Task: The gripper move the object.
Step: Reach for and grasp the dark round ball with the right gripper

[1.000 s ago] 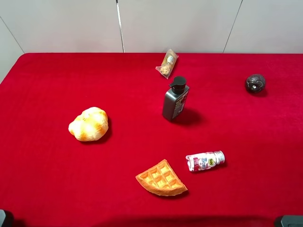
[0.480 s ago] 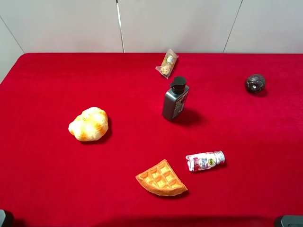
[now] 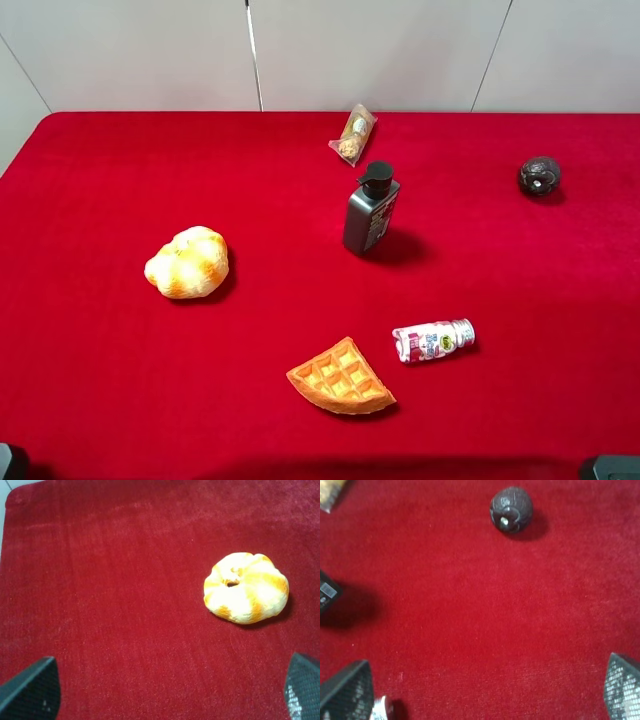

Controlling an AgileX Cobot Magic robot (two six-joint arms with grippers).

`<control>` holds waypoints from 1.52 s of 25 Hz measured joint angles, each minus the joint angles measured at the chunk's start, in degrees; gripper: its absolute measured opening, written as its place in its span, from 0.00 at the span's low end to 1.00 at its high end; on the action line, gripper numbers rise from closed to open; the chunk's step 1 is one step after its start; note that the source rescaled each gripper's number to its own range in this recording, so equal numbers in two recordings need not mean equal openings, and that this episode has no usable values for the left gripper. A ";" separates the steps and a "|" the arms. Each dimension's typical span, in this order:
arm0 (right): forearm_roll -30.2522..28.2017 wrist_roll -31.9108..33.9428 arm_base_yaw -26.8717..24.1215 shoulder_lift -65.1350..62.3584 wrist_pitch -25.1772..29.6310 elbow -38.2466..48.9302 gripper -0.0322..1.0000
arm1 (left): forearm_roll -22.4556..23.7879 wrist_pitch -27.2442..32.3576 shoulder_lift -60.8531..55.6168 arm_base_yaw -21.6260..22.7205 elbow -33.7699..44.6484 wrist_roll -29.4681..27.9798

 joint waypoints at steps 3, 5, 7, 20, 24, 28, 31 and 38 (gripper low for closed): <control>0.00 0.00 0.00 5.54 -0.05 -3.22 1.00 | 0.00 0.00 0.00 0.00 0.00 0.00; 0.00 0.00 0.00 9.48 -0.06 -5.78 1.00 | 0.00 0.00 0.00 0.00 0.00 0.00; 0.00 0.00 0.00 13.05 -0.12 -8.21 1.00 | 0.00 0.00 0.00 0.00 0.00 0.00; -0.30 -0.84 0.00 35.02 5.72 -25.60 1.00 | 0.00 0.00 0.00 0.00 0.00 0.00; -0.35 -0.88 0.00 40.01 7.24 -30.47 1.00 | 0.00 0.00 0.00 0.00 0.00 0.00; -0.35 -0.88 0.00 44.49 7.64 -34.54 1.00 | 0.00 0.00 0.00 0.00 0.00 0.00; -0.35 -0.82 0.00 48.59 8.82 -37.34 1.00 | 0.00 0.00 0.00 0.00 0.00 0.00; -0.35 0.23 0.00 57.27 10.64 -42.65 1.00 | 0.00 0.00 0.00 0.00 0.00 0.00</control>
